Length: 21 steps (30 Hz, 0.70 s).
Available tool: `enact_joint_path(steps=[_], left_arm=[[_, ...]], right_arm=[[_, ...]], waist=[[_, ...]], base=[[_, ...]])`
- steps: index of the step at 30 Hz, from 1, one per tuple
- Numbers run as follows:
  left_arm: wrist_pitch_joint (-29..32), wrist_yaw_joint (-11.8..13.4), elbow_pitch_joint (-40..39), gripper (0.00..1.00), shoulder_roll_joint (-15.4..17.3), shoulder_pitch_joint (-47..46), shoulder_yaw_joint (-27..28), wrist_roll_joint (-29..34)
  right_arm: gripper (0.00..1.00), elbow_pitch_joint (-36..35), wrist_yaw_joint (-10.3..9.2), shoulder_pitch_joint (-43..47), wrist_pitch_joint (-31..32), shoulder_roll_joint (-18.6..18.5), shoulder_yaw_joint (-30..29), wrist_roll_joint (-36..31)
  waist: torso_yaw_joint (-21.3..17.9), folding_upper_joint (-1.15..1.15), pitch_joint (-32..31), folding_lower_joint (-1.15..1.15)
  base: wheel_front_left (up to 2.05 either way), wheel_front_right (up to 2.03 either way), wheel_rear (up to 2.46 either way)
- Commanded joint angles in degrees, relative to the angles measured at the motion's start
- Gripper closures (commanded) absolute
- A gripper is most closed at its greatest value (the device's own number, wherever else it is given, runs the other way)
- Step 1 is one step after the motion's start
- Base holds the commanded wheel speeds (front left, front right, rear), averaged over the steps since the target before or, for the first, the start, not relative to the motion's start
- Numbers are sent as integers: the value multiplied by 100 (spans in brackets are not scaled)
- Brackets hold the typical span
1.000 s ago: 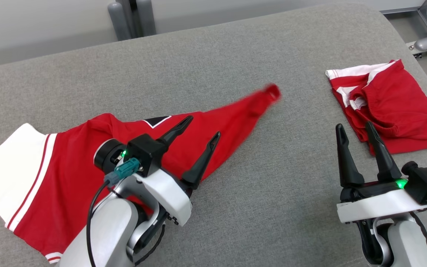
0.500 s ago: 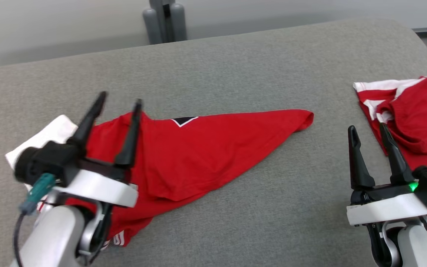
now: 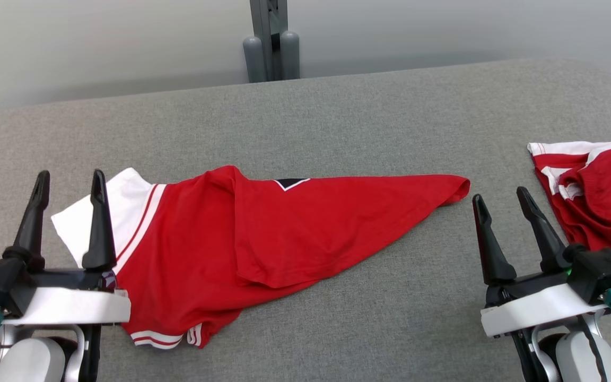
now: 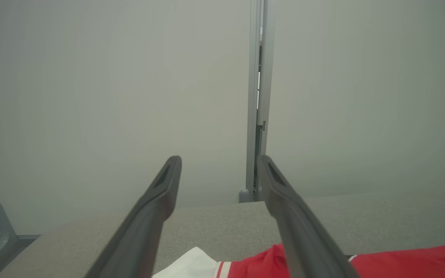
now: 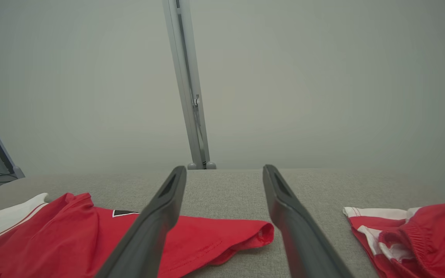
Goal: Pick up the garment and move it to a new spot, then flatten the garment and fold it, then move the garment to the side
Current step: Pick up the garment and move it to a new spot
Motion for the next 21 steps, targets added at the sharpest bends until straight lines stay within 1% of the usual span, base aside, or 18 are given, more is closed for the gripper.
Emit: enact_joint_path(steps=[1,11,21], left_arm=[[-66,29,20,0,42,139,24,41],[-132,13,180,0,-9,604,-91,94],[-118,-5,220,0,5,564,-136,63]], right_arm=[[0,-6,2,97,47,-41,26,0],[0,-32,2,480,205,-41,62,8],[0,-111,2,503,249,-40,37,16]], waist=[[7,0,-79,0],[-1,0,-328,0],[1,0,-292,0]], base=[[0,0,0],[0,0,0],[0,0,0]])
